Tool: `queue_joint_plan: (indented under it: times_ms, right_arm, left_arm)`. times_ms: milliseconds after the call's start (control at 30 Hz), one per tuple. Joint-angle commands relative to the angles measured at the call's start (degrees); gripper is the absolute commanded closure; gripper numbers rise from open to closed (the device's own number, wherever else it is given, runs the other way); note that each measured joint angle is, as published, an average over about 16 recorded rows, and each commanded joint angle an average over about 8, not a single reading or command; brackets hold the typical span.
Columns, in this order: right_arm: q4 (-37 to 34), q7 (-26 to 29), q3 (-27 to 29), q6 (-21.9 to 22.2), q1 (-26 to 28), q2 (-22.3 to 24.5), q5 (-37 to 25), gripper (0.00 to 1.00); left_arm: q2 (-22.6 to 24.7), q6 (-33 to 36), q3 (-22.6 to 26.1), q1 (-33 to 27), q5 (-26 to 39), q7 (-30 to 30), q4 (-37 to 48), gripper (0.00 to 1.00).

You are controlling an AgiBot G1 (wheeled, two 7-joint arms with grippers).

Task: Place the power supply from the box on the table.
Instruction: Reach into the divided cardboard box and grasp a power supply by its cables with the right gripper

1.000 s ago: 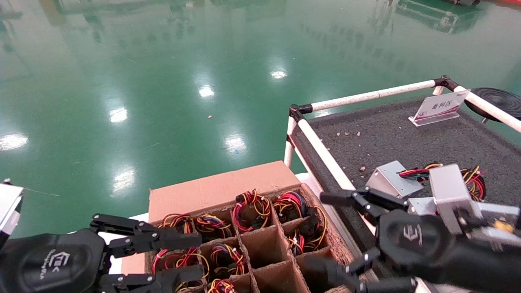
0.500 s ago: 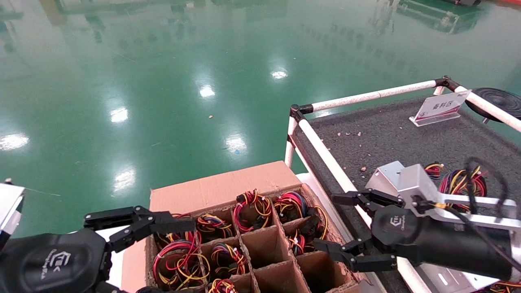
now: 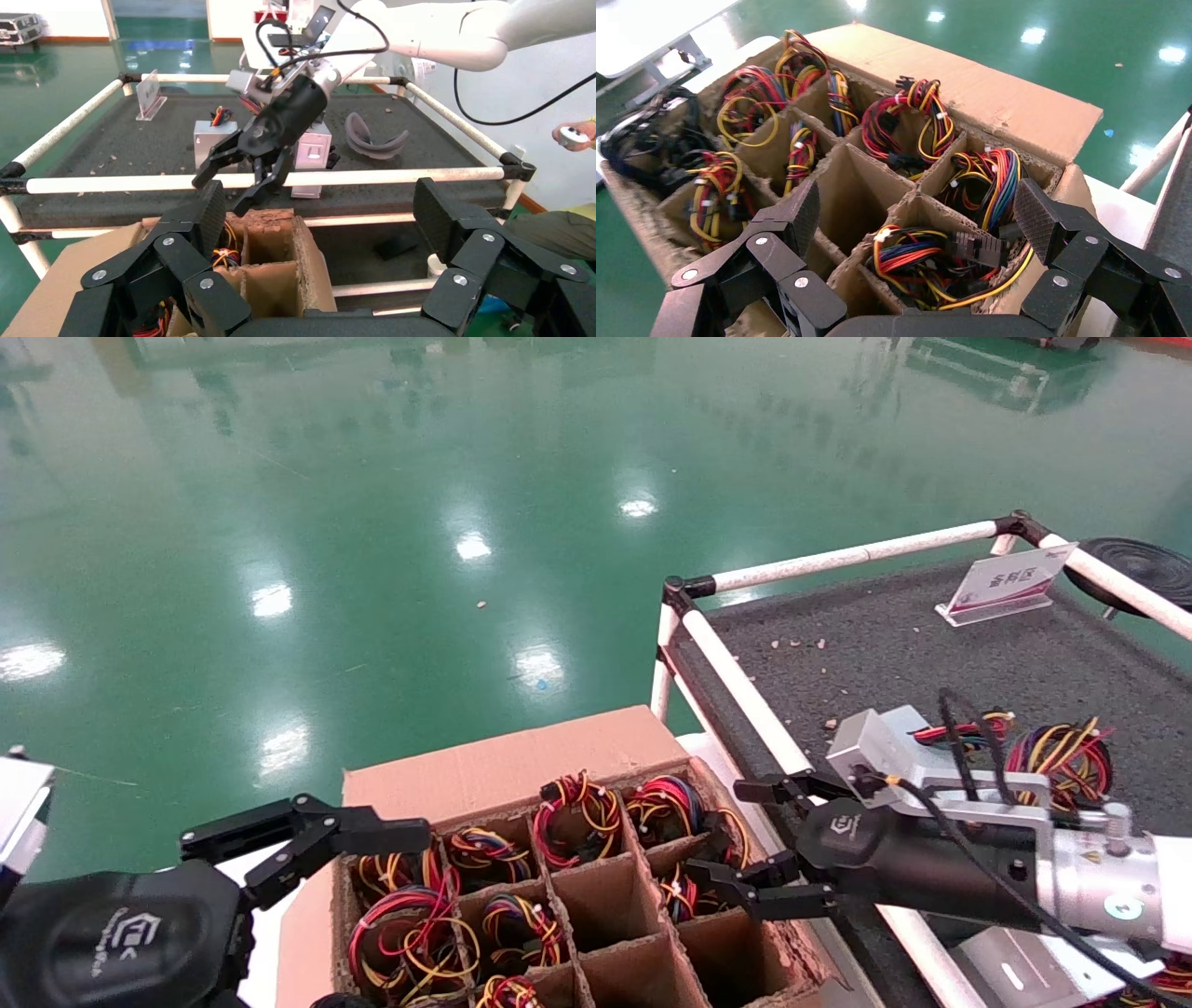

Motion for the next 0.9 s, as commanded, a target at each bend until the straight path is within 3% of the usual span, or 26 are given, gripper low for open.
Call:
queue_joint_plan:
  times_ms: [33, 900]
  right_arm:
    - [-1.3, -0.2, -0.5, 0.9, 0.5, -1.2, -0.9, 0.0]
    - [-20.1, -9.2, -2.3, 2.2, 6.5, -10.6, -4.1, 0.0]
  left_arm:
    - [0.0, 0.0, 0.0, 0.0, 0.0, 0.0, 0.0, 0.0]
    - [0.0, 0.0, 0.0, 0.0, 0.0, 0.0, 0.0, 0.0]
